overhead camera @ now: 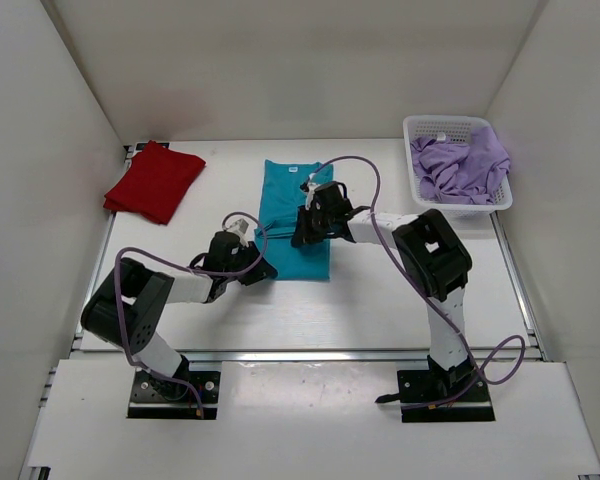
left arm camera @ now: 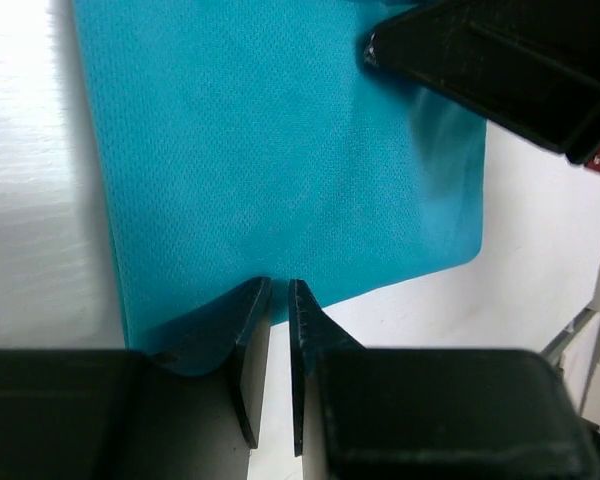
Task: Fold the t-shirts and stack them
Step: Fold the folded rectangular tshirt in 1/3 of the way, then grab one side of the 2/3 rectangular tshirt with both arms, then fold the long partially folded tshirt into a neat square
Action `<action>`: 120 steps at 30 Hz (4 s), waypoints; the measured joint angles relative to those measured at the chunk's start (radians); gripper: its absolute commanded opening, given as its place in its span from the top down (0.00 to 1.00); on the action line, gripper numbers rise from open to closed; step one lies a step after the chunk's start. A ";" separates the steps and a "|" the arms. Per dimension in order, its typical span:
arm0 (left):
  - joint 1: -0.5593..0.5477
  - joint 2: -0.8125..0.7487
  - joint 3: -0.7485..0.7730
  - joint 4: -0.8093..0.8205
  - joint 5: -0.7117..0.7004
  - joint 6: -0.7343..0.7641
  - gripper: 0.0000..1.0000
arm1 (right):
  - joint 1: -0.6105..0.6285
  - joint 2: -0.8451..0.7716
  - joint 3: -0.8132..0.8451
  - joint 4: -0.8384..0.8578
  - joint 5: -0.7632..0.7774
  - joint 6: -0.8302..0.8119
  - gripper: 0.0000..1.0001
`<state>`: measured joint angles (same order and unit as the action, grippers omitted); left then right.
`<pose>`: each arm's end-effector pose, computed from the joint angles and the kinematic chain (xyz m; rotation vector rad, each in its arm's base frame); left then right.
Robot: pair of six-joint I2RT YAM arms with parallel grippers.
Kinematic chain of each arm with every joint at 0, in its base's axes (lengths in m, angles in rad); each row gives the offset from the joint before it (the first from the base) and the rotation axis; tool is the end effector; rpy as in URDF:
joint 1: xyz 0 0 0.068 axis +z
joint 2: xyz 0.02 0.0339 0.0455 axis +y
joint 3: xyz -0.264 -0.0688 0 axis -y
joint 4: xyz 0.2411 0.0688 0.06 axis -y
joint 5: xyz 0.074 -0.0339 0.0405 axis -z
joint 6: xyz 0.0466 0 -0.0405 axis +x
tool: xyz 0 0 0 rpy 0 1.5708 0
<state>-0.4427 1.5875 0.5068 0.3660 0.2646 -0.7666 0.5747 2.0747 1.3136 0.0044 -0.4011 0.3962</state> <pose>0.2484 -0.1313 0.1150 -0.2462 2.4220 -0.8963 0.3665 0.2590 0.1416 -0.4305 2.4115 0.9297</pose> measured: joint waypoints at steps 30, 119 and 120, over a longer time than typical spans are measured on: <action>0.139 -0.320 -0.110 -0.169 -0.022 0.066 0.54 | 0.016 -0.365 -0.444 0.162 0.044 0.067 1.00; 0.131 0.480 1.053 -0.513 -0.145 0.102 0.59 | -0.410 -0.021 0.183 -0.096 -0.073 0.040 0.58; 0.136 0.472 1.044 -0.493 -0.145 0.097 0.59 | -0.406 -0.024 0.185 -0.097 -0.062 0.036 0.59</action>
<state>-0.3065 2.0594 1.5505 -0.1272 0.1200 -0.6701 0.1684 2.0506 1.4982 -0.0921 -0.4629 0.4320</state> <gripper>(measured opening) 0.421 0.406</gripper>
